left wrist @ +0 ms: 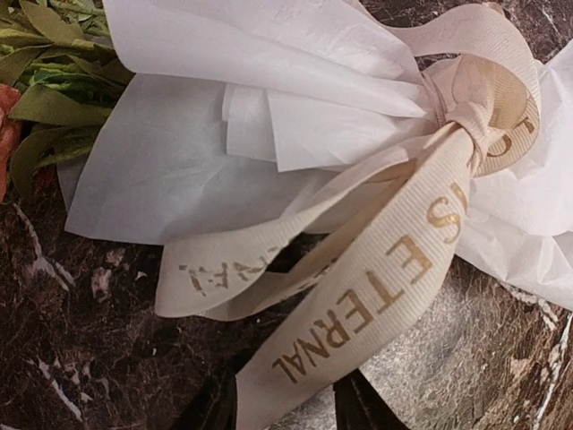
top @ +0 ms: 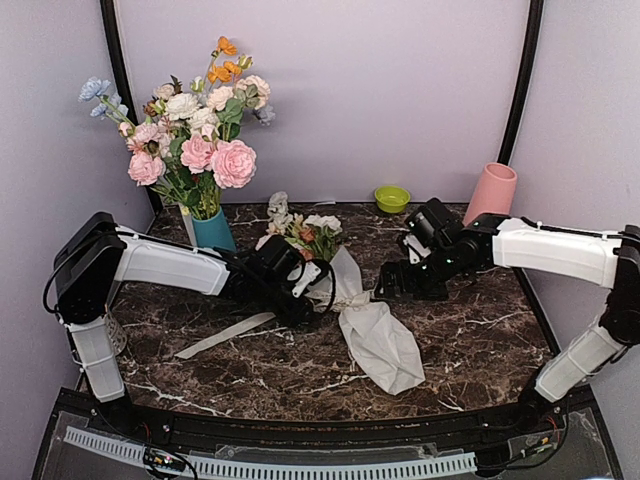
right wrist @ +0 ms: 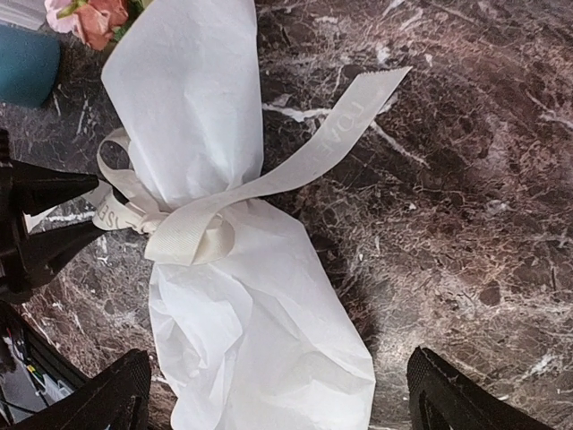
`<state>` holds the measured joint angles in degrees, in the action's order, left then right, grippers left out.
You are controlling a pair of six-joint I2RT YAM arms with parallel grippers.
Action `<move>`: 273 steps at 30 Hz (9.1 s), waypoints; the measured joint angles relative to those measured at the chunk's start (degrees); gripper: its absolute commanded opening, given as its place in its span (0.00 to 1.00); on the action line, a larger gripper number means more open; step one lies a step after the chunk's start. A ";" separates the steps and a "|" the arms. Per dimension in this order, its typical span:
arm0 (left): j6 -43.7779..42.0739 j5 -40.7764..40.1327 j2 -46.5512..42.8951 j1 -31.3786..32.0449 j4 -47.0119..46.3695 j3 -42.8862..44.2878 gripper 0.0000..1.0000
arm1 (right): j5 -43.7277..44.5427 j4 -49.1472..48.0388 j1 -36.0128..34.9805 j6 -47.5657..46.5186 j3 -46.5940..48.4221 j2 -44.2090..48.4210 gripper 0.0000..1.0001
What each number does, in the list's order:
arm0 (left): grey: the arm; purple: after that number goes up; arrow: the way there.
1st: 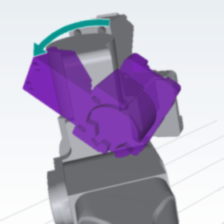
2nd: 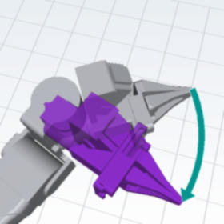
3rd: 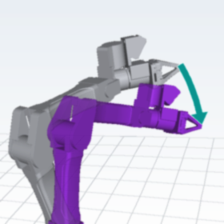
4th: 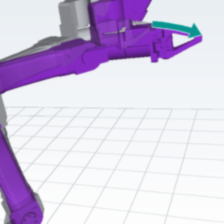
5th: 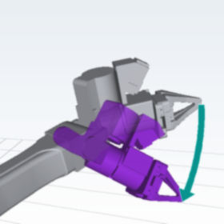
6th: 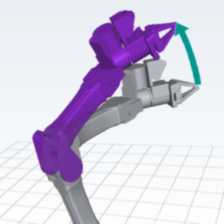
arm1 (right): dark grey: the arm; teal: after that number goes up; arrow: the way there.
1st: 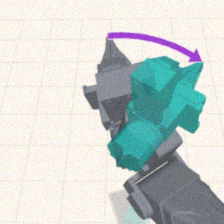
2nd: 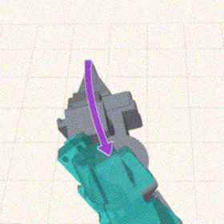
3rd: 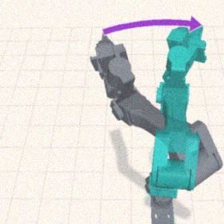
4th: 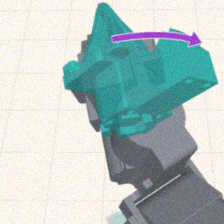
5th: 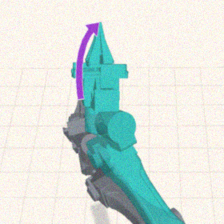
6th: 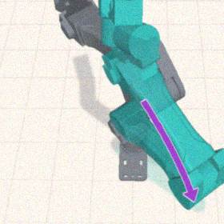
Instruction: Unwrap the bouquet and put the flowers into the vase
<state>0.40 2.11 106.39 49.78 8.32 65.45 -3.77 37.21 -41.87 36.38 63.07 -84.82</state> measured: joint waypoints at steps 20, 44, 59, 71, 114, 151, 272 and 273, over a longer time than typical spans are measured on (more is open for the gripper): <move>0.24 -1.01 -8.72 0.37 -5.16 -6.56 0.00 | -11.02 -6.12 -0.37 -3.93 -2.21 -11.41 0.92; 7.89 -10.80 -20.15 0.31 10.51 -9.97 0.00 | -9.01 -7.28 -2.78 4.24 -2.56 -16.55 0.56; 10.01 -21.07 -31.43 -3.93 22.60 -12.17 0.00 | -9.07 -6.56 -2.78 4.85 -0.68 -18.01 0.61; 12.15 -17.35 -35.85 -3.93 22.62 -12.74 0.67 | -13.49 -6.56 -3.63 -0.07 1.73 -18.40 0.89; 22.21 1.22 -43.06 -3.37 12.24 -21.11 0.79 | -24.72 -0.15 -11.32 -39.74 19.26 -18.29 1.00; 14.67 1.99 -22.60 3.10 12.33 -14.97 0.33 | -17.40 -26.71 -8.59 -58.45 9.77 -31.26 0.62; 43.34 -34.75 -52.48 -8.00 54.77 9.44 0.72 | -15.28 -37.18 -27.52 -37.00 51.63 -40.06 0.96; 42.69 -34.75 -52.37 -8.00 53.64 9.53 0.71 | -13.38 -35.54 -27.58 -38.84 51.60 -39.19 0.95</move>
<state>43.09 -32.64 54.02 41.78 61.95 74.98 -17.15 1.67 -69.45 -2.46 114.67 -124.01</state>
